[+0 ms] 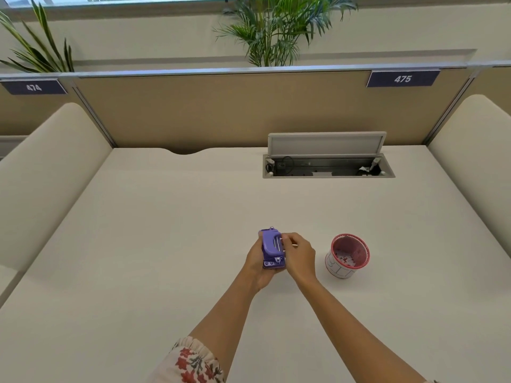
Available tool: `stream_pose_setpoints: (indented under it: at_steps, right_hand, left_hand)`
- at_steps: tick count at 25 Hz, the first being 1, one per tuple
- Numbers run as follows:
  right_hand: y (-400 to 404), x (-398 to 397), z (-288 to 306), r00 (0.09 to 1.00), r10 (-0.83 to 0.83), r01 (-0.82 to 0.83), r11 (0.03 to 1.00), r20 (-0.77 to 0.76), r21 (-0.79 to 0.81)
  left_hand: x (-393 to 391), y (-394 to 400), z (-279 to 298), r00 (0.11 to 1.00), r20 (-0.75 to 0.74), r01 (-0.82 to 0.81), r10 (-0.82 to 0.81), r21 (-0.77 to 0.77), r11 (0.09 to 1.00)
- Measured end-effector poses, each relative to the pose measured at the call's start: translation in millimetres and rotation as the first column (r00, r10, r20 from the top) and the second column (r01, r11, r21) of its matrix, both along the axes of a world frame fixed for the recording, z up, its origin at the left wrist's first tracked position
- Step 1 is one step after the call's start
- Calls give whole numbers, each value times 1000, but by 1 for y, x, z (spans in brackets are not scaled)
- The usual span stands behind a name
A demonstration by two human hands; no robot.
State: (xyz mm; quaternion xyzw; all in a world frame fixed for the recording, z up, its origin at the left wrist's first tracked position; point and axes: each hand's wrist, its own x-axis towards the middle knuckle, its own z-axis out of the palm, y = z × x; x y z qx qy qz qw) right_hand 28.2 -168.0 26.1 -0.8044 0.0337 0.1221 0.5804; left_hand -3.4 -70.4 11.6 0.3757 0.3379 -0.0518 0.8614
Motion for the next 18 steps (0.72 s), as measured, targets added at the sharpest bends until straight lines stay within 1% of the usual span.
stream_pose_setpoints:
  at_steps: [2, 4, 6, 8, 11, 14, 18]
  right_hand:
    - [0, -3, 2, 1000, 22, -22, 1000, 15, 15]
    - [1, -8, 4, 997, 75, -75, 997, 37, 0]
    - [2, -10, 6, 991, 120, -116, 991, 55, -70]
    - [1, -10, 8, 988, 141, -130, 979, 59, -155]
    - [1, -9, 11, 983, 173, -149, 948, 61, -280]
    - [2, -9, 12, 979, 201, -179, 935, 41, -306]
    - [0, -10, 15, 969, 247, -229, 920, 17, -318]
  left_hand:
    - [3, 1, -1, 999, -26, -31, 29, -51, 998]
    - [5, 2, -2, 999, -40, -33, 31, -54, 998]
    - [5, 2, -2, 998, -57, -27, 25, -34, 999]
    - [5, 3, -5, 997, -73, -14, 15, 22, 1000]
    - [6, 3, -10, 998, -67, -16, 21, 73, 997]
    - [6, 1, -15, 997, -64, -42, 45, 45, 998]
    - [5, 2, -20, 994, -96, -48, 49, 12, 999]
